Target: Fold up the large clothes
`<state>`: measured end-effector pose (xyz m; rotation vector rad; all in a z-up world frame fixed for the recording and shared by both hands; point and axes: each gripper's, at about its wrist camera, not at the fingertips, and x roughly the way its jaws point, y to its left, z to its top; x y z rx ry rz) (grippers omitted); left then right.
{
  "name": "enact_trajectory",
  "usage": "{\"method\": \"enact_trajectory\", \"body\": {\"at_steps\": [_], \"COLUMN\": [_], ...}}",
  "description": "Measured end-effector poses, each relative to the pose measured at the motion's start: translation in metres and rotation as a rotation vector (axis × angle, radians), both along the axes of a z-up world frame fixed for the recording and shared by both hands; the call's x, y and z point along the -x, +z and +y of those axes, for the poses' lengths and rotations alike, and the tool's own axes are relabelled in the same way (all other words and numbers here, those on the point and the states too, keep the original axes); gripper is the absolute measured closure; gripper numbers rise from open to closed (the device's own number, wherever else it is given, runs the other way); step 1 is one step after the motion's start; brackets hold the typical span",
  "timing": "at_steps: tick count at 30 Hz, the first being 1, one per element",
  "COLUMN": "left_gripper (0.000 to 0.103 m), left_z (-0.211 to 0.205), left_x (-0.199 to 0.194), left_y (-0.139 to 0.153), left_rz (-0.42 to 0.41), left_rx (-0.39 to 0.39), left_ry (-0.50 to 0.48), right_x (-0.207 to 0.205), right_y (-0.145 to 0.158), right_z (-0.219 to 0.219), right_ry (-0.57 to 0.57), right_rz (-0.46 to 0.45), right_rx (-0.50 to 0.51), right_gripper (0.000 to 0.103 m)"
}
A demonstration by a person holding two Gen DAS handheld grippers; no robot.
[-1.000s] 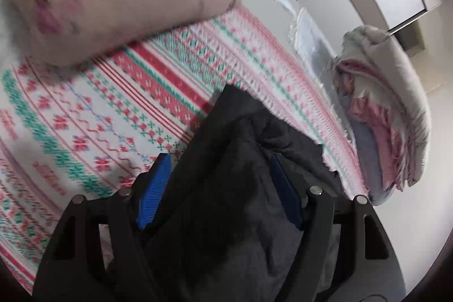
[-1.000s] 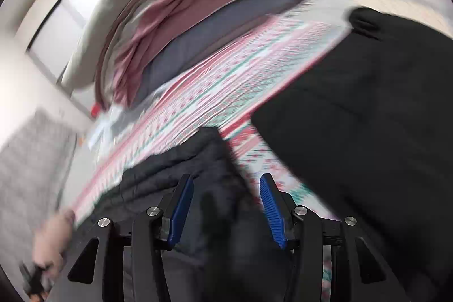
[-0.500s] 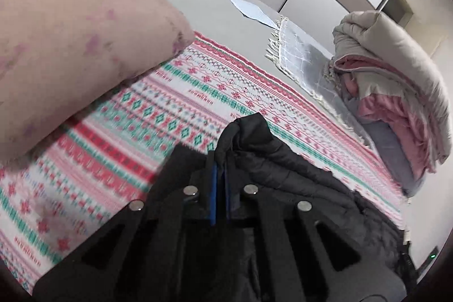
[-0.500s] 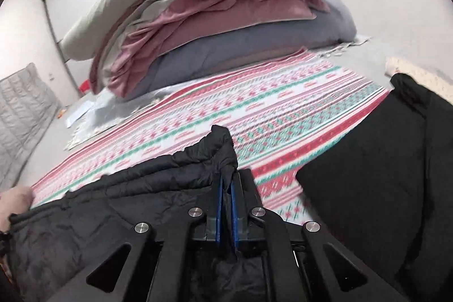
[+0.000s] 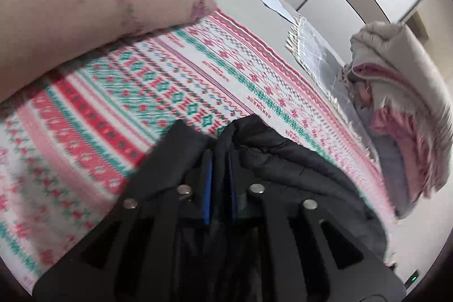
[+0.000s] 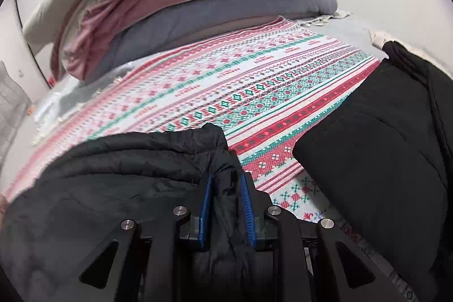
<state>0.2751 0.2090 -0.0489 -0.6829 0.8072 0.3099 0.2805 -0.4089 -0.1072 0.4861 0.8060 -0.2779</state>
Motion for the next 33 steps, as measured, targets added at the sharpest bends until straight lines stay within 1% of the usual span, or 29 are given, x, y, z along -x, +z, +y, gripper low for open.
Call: {"method": "enact_trajectory", "body": {"at_steps": [1,2,3,4,5,6,7,8,9,10,11,13,14,15,16,17,18,19,20,22,24,26,28,32,33], "left_gripper": [0.068,0.049,0.042,0.041,0.04,0.038,0.035,0.03,0.026,0.025,0.025,0.025,0.025,0.025,0.025,0.025,0.025,0.025,0.025,0.025,0.025,0.025,0.025,0.025,0.025], "left_z": [0.002,0.005,0.005,0.004,0.003,0.0,-0.004,-0.013,-0.021,-0.039,-0.053,-0.074,-0.086,-0.091,-0.095,-0.094,-0.09,-0.083,-0.078,-0.07,-0.069,-0.069,-0.071,-0.071,-0.071], "left_x": [0.007,0.019,0.029,0.036,0.048,0.057,0.068,0.082,0.093,0.109,0.119,0.129,0.133,0.135,0.136,0.136,0.134,0.131,0.129,0.129,0.126,0.125,0.125,0.124,0.123], "left_y": [0.008,0.023,0.035,0.043,0.057,0.068,0.079,0.089,0.092,0.093,0.088,0.079,0.069,0.061,0.049,0.04,0.034,0.024,0.018,0.011,0.012,0.012,0.013,0.012,0.01], "left_rz": [-0.006,-0.026,-0.049,-0.065,-0.084,-0.094,-0.106,-0.116,-0.114,-0.094,-0.075,-0.036,0.01,0.054,0.107,0.142,0.17,0.212,0.236,0.248,0.253,0.261,0.265,0.268,0.269], "left_rx": [0.013,0.019,0.015,0.007,-0.012,-0.032,-0.065,-0.112,-0.151,-0.203,-0.223,-0.243,-0.268,-0.293,-0.326,-0.343,-0.348,-0.335,-0.311,-0.258,-0.261,-0.266,-0.266,-0.272,-0.275], "left_ry": [0.013,0.035,0.043,0.042,0.035,0.026,0.012,-0.005,-0.017,-0.055,-0.112,-0.22,-0.27,-0.289,-0.294,-0.279,-0.262,-0.237,-0.224,-0.217,-0.223,-0.226,-0.225,-0.232,-0.234], "right_x": [0.006,0.016,0.024,0.034,0.044,0.055,0.066,0.075,0.086,0.09,0.098,0.117,0.124,0.127,0.13,0.131,0.131,0.132,0.134,0.134,0.129,0.121,0.113,0.097,0.098], "right_y": [0.008,0.021,0.032,0.045,0.055,0.065,0.074,0.08,0.085,0.087,0.087,0.079,0.072,0.066,0.059,0.055,0.053,0.053,0.053,0.046,0.031,0.017,0.006,-0.005,-0.009], "right_z": [-0.002,-0.004,-0.004,-0.002,0.002,0.008,0.015,0.022,0.034,0.041,0.054,0.078,0.089,0.098,0.104,0.105,0.1,0.091,0.08,0.062,0.052,0.047,0.048,0.059,0.061], "right_ry": [-0.003,-0.015,-0.023,-0.022,-0.011,0.009,0.036,0.062,0.108,0.136,0.182,0.247,0.281,0.313,0.341,0.338,0.309,0.268,0.223,0.195,0.194,0.19,0.194,0.219,0.222], "right_rz": [-0.026,-0.066,-0.094,-0.13,-0.159,-0.183,-0.198,-0.209,-0.196,-0.175,-0.15,-0.126,-0.106,-0.084,-0.058,-0.037,-0.022,-0.022,-0.031,-0.034,-0.001,0.031,0.054,0.077,0.089], "right_rx": [-0.037,-0.081,-0.102,-0.117,-0.122,-0.119,-0.106,-0.091,-0.06,-0.04,-0.019,-0.021,-0.025,-0.024,-0.012,0.006,0.025,0.034,0.032,-0.012,-0.061,-0.081,-0.067,0.018,0.022], "right_gripper": [0.081,0.078,0.073,0.07,0.059,0.04,0.033,0.026,0.026,0.026,0.026,0.026,0.026,0.026,0.026,0.026,0.026,0.026,0.026,0.026,0.026,0.026,0.026,0.025,0.024]}}
